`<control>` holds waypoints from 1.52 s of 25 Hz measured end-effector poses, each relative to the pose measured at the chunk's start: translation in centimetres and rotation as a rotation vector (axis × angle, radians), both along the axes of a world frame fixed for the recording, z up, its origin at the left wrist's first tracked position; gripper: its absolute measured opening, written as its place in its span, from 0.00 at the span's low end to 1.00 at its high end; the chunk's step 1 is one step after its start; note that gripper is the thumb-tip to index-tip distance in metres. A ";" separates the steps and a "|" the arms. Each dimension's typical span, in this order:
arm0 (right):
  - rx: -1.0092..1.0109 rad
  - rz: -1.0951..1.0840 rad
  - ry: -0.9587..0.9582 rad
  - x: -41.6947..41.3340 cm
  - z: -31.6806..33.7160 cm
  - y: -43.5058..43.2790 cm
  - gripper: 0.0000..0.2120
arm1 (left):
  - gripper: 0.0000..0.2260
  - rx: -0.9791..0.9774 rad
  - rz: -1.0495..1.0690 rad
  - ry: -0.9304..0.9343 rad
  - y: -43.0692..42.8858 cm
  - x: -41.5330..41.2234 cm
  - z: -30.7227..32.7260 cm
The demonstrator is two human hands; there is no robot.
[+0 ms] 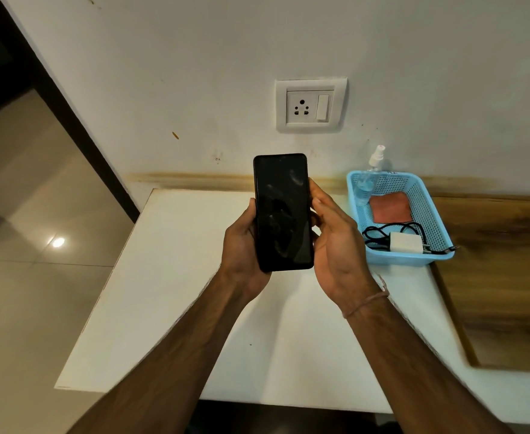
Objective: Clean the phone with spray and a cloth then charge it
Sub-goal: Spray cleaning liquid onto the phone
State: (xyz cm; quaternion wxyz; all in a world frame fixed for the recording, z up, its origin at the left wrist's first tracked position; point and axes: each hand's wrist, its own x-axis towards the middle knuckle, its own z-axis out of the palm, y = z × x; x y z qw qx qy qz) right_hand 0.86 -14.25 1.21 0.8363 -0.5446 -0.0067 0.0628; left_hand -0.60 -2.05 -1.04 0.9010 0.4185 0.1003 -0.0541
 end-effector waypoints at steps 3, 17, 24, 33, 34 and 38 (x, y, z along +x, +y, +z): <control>-0.105 -0.040 -0.005 1.0 -0.6 -0.6 0.15 | 0.23 -0.044 0.015 0.029 0.1 0.4 -1.0; -1.121 -0.299 -0.065 15.8 -3.9 -10.6 0.20 | 0.23 -0.123 -0.055 0.018 0.6 0.5 -1.5; -1.117 -0.456 -0.384 13.8 -2.7 -10.9 0.17 | 0.23 -0.116 -0.048 0.017 0.6 0.7 -1.6; -0.287 0.089 -0.285 3.3 3.6 -4.3 0.23 | 0.22 -0.099 0.017 0.056 1.1 0.9 -1.8; -0.135 0.180 -0.258 2.4 3.8 -3.9 0.23 | 0.23 -0.082 0.027 0.063 1.2 0.9 -1.7; 0.444 0.632 -0.043 -0.9 5.0 -2.9 0.24 | 0.26 -0.038 -0.014 0.055 1.4 0.8 -1.5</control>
